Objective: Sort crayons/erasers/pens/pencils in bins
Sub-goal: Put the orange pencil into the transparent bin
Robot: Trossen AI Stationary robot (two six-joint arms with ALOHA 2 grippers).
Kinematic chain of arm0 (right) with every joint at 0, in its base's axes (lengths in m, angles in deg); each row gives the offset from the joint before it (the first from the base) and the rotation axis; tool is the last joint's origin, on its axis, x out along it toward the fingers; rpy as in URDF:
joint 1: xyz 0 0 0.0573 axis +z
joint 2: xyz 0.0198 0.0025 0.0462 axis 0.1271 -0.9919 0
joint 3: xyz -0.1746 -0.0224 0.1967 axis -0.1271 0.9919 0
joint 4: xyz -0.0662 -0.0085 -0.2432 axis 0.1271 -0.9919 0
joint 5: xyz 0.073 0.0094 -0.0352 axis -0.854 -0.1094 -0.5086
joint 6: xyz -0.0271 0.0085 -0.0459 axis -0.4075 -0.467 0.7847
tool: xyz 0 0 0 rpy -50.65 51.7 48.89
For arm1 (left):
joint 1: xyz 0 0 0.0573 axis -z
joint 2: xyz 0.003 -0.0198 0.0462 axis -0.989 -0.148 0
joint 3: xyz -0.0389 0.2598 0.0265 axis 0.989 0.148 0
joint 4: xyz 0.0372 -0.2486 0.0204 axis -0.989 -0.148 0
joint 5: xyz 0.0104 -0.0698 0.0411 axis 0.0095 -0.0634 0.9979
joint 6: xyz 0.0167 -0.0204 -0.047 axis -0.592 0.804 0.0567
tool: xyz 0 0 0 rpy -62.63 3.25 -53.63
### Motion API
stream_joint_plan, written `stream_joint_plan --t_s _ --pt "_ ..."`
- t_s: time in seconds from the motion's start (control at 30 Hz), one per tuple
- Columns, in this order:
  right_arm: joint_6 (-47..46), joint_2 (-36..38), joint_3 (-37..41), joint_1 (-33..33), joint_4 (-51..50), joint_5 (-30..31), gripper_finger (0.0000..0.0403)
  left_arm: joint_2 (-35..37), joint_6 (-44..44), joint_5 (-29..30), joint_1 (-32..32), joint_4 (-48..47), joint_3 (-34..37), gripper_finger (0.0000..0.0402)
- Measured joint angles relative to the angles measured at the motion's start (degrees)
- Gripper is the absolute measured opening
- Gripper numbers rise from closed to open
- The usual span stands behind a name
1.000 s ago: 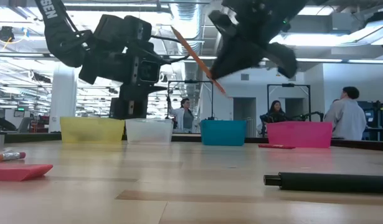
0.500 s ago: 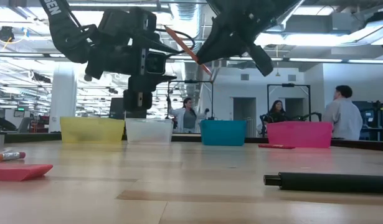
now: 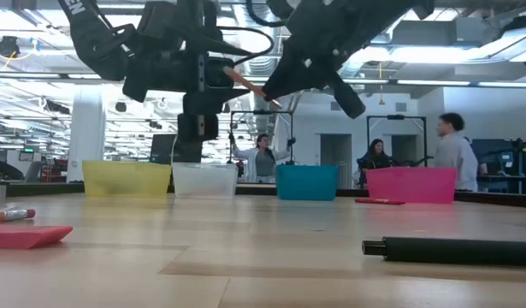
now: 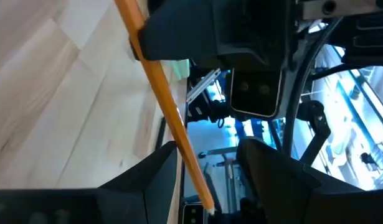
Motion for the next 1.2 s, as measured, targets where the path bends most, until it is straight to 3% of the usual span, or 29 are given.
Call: stream_joint_plan --t_s 0.9,1.2 --pt "3.02 0.61 0.00 0.26 5.35 0.79 0.0020 -0.11 -3.55 0.89 0.04 -0.09 -0.43 0.0113" --pt "3.03 0.59 0.00 0.26 5.24 0.76 0.0024 -0.11 -5.41 1.08 0.04 -0.01 -0.43 0.0056"
